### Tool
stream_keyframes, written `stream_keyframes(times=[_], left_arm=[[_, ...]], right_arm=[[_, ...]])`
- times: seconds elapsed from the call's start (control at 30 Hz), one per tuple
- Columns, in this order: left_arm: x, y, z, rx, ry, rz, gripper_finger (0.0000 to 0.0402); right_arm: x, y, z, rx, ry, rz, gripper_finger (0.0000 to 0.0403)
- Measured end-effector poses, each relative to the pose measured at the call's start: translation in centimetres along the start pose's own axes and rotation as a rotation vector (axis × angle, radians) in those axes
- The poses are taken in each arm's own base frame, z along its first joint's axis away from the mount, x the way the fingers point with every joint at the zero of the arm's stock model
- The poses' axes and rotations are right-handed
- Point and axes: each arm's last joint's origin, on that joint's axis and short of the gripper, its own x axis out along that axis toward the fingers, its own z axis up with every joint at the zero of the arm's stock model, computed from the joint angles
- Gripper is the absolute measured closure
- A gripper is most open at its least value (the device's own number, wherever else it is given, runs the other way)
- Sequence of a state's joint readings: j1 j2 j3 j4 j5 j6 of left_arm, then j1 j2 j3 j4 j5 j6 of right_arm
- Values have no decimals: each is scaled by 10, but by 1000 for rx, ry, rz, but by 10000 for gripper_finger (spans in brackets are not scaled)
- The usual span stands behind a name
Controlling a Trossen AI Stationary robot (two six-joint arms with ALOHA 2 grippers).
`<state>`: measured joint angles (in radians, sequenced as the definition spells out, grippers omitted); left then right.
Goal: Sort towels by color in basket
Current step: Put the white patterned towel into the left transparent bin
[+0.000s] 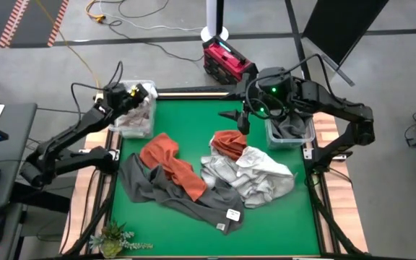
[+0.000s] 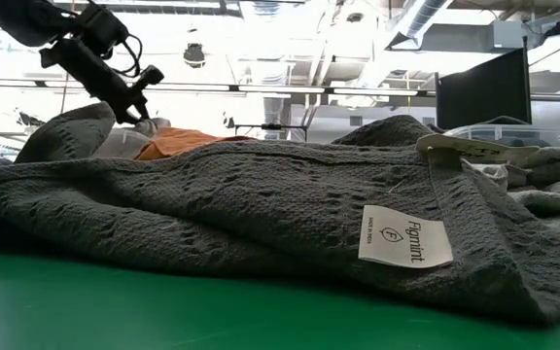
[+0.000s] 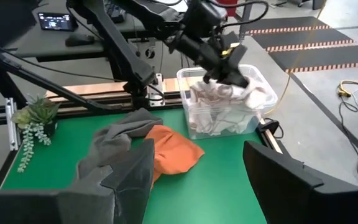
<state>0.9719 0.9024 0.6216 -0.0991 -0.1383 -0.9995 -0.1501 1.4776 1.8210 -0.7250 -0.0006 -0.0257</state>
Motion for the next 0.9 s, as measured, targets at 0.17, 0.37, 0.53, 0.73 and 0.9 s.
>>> stream_keyframes(times=[0.17, 0.37, 0.53, 0.73, 0.9], left_arm=[[6, 7, 2, -99, -31, 45, 398], [15, 29, -13, -181, 33, 183, 397], [21, 42, -22, -190, 78, 331, 398], [34, 53, -30, -243, 106, 434, 392], [45, 66, -42, -286, 193, 551, 391]], right_arm=[[0, 4, 0, -1, 0, 13, 127], [0, 6, 0, 18, 1, 19, 127], [0, 8, 0, 16, 1, 22, 127], [0, 7, 0, 13, 0, 21, 127], [0, 7, 0, 11, 0, 20, 127]])
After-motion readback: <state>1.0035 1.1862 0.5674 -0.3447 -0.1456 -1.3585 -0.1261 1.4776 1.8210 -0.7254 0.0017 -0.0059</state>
